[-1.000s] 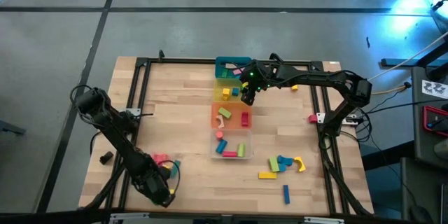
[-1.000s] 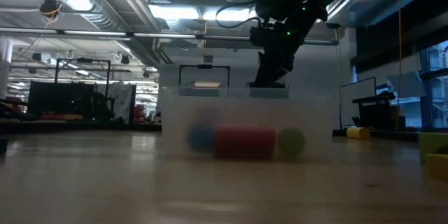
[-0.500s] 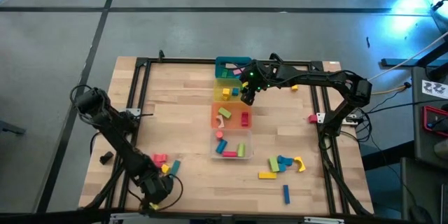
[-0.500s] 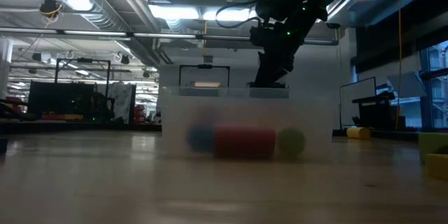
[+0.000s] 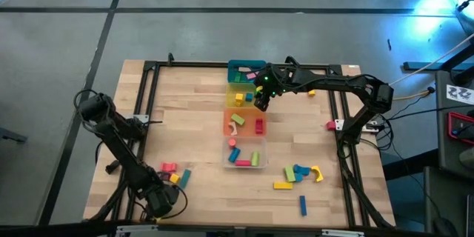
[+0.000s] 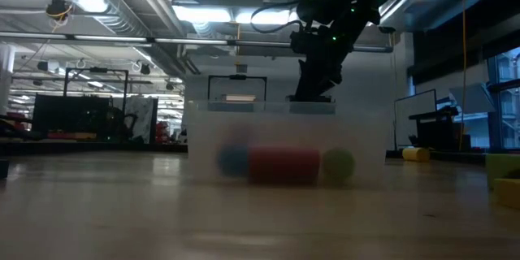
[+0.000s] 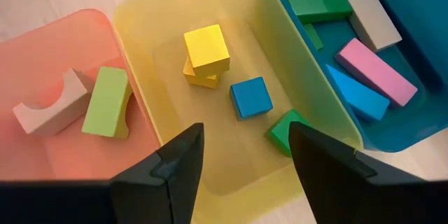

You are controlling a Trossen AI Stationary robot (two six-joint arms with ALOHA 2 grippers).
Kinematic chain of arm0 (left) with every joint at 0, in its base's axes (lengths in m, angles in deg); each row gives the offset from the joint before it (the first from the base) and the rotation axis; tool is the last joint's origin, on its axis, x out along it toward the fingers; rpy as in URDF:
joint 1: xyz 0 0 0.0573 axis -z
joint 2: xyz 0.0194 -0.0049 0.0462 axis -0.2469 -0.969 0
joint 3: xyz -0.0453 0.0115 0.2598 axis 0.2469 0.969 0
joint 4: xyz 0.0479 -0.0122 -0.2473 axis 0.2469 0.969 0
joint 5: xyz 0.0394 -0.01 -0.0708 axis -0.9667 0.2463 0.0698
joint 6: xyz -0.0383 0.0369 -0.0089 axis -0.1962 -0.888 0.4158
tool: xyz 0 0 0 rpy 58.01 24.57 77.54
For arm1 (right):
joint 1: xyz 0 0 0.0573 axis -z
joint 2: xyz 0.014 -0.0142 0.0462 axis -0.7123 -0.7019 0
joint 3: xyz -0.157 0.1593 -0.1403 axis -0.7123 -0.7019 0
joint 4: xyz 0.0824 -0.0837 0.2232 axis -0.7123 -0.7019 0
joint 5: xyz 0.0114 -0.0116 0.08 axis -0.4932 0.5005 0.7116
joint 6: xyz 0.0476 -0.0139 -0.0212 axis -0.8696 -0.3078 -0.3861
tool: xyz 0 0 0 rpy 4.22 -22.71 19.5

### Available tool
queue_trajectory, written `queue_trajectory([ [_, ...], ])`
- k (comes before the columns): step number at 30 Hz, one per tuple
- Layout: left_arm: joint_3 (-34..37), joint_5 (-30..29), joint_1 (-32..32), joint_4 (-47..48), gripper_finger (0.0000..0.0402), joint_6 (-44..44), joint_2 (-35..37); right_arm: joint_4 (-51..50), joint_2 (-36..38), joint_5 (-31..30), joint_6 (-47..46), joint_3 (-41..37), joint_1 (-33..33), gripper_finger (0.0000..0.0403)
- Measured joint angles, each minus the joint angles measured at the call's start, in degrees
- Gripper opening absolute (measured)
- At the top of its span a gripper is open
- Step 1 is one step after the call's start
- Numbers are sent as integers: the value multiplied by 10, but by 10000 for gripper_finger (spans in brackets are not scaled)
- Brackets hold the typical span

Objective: Sort blocks by size
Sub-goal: Put the green cylindrical block into the transparent bin

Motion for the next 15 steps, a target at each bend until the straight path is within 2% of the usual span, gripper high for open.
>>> queue_trajectory([
  [8,0,-6,33,-1,188,-37,0,0,0,0,0,0,0,211],
  [15,0,-74,38,0,188,-79,0,0,0,0,-1,0,0,211],
])
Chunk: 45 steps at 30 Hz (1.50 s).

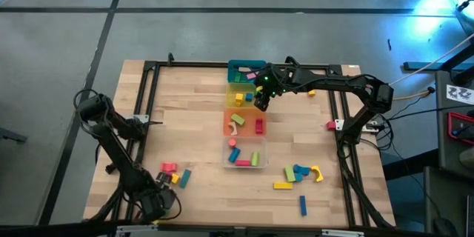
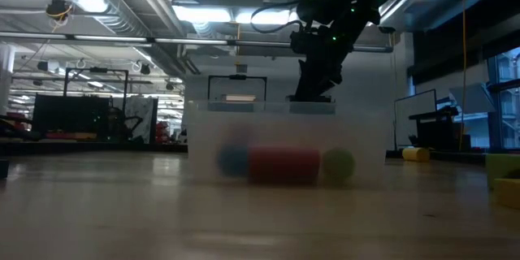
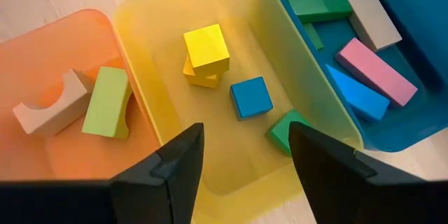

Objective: Sort blocks by size
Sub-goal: Put the green cylindrical block into the transparent bin

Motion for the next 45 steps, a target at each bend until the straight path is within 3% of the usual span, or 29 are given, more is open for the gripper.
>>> queue_trajectory([
  [13,0,7,7,-31,188,-36,-43,0,0,0,0,0,0,211],
  [17,-2,0,7,-31,188,14,-61,0,0,0,0,0,0,211],
  [23,-2,-2,-5,-44,188,168,-71,0,0,0,0,0,0,211],
  [32,-1,-9,-13,-48,188,247,-71,0,0,0,7,1,0,211],
  [35,-1,-12,-17,-49,175,273,-71,-29,0,0,34,18,0,211],
  [39,0,-11,-27,-59,120,306,-71,-111,0,0,89,69,0,211],
  [45,-8,-6,-53,-83,117,308,-72,-228,0,-24,186,160,0,211],
])
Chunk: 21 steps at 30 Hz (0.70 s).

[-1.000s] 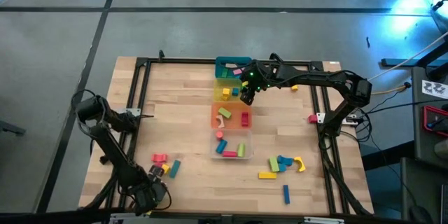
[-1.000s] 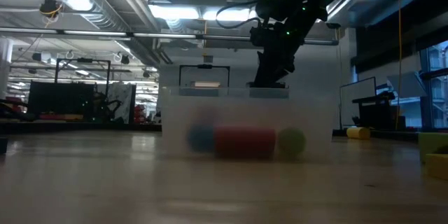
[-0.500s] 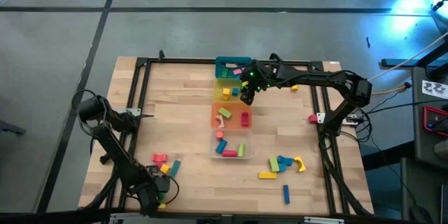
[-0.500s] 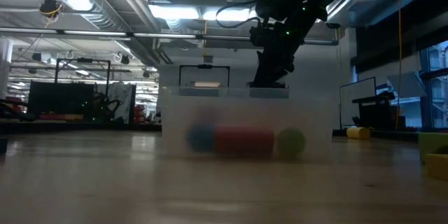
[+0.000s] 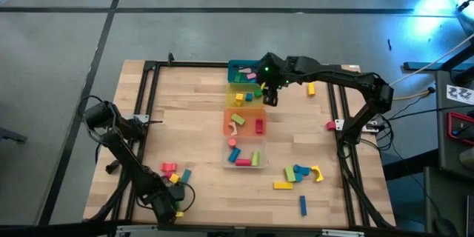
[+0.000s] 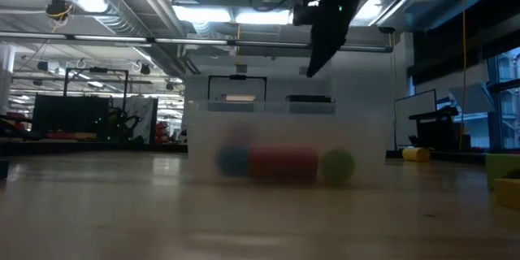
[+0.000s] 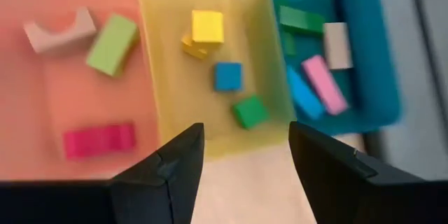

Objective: Sort blocks by size
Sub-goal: Put the green cylindrical block into the transparent bin

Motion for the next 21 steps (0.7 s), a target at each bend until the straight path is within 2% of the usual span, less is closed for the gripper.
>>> queue_trajectory([
  [2,-1,-9,-14,-16,117,5,3,-40,0,-24,27,31,0,211],
  [5,-3,-53,-43,-38,117,8,16,-100,0,-65,53,75,4,211],
  [10,-3,-95,-103,-107,117,-47,35,-163,22,-60,69,101,32,211],
  [14,-4,-118,-171,-145,117,-136,50,-205,44,-18,68,101,78,211],
  [21,-4,-127,-301,-188,117,-361,60,-219,88,132,5,81,154,211],
])
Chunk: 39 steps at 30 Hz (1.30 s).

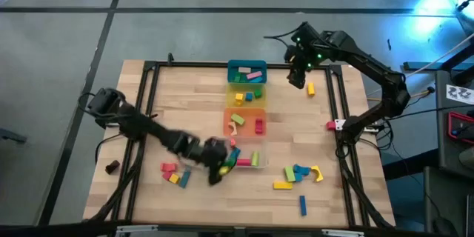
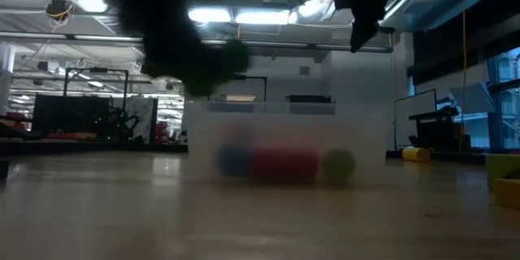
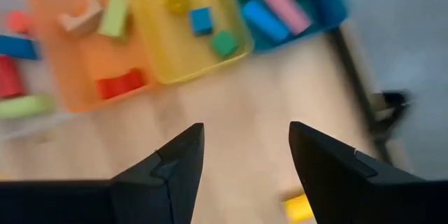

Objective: Sort blocks by size
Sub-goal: Put the green cylindrical block into the transparent bin, then put the yellow cylindrical block into the transparent bin

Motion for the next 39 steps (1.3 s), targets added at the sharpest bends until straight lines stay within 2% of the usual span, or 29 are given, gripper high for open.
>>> queue_trajectory([
  [6,0,7,-87,-59,117,-122,0,-21,31,106,-47,-79,-19,211],
  [14,0,31,-116,-56,158,-200,0,-20,38,113,-126,-183,-109,211],
  [16,0,32,-116,-56,163,-211,0,-1,38,93,-150,-205,-136,211],
  [18,0,31,-116,-56,167,-217,0,6,38,47,-179,-224,-160,211],
  [23,0,31,-125,-56,183,-219,0,15,38,-149,-268,-253,-198,211],
  [26,0,31,-136,-58,188,-235,0,32,38,-214,-302,-257,-195,211],
  [35,0,31,-177,-61,191,-247,0,165,38,-224,-312,-300,-82,211],
  [39,0,30,-193,-60,191,-247,0,200,38,-224,-353,-334,-23,211],
])
